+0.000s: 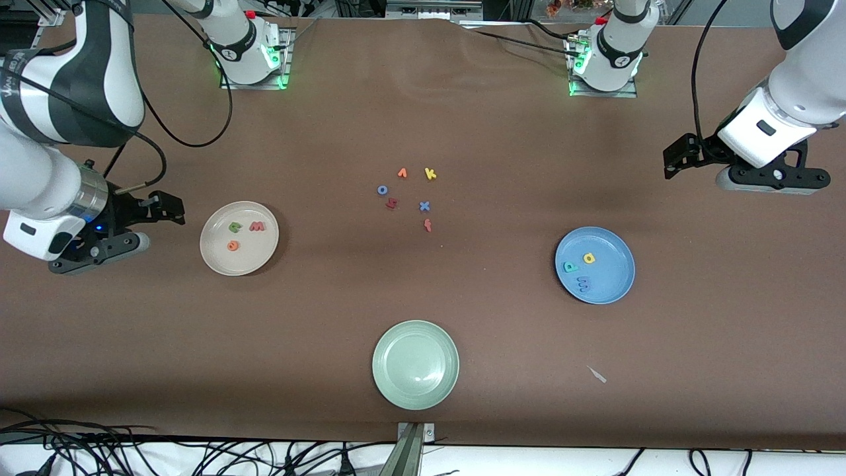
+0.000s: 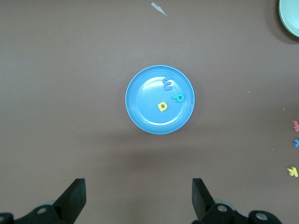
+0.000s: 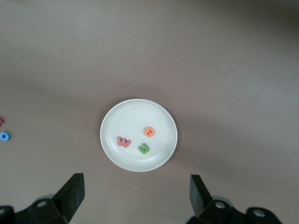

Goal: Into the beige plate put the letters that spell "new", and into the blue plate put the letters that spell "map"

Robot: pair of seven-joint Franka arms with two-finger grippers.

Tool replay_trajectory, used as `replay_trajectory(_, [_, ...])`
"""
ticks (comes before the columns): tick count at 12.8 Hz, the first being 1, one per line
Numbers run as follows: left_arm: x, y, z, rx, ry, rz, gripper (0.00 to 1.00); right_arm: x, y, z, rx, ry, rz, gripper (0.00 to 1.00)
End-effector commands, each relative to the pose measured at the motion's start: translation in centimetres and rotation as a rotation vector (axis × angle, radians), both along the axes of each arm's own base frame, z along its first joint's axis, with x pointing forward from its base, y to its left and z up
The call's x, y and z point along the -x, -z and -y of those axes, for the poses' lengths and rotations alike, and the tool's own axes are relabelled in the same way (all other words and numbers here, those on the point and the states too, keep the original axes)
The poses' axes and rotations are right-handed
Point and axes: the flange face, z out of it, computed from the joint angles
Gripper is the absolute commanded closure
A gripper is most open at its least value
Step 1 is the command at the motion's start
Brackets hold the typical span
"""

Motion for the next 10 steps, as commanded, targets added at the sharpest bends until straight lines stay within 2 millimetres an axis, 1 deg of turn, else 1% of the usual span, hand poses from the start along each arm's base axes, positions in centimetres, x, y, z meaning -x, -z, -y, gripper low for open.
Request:
replay_trajectory(1, [-0.3,-0.5,-0.1,0.002,0.017,-0.009,0.00,-0.1,-1.6,-0.7,0.019,-0.023,0.010,0.00])
replay_trajectory(2, [-0.3,-0.5,0.1,0.002,0.018,-0.009,0.00,-0.3,-2.3,-0.9,0.022,-0.026,0.027,0.00])
replay_trajectory(3, [-0.3,-0.5,0.1,0.002,0.018,-0.009,0.00,-0.5,-2.2,-1.3,0.025,-0.032,0.030,0.00])
replay_trajectory(6, [-0.3,-0.5,0.2,0.004,0.020,-0.007,0.00,0.2,-3.0,-4.7,0.088,-0.115,0.082,0.00])
replay_trajectory(7, [-0.3,-0.5,0.3,0.004,0.023,-0.009,0.00,0.5,-3.2,-4.1,0.083,-0.115,0.093,0.00])
replay_trajectory(8, [-0.3,-0.5,0.3,0.004,0.023,-0.009,0.00,0.6,-4.0,-3.1,0.090,-0.123,0.146,0.00])
replay_trajectory(9, [-0.3,-0.5,0.1,0.005,0.019,-0.009,0.00,0.8,-4.0,-1.4,0.072,-0.104,0.167,0.00])
replay_trajectory(10, [-0.3,-0.5,0.1,0.005,0.019,-0.009,0.00,2.1,-4.3,0.2,0.046,-0.082,0.146,0.00])
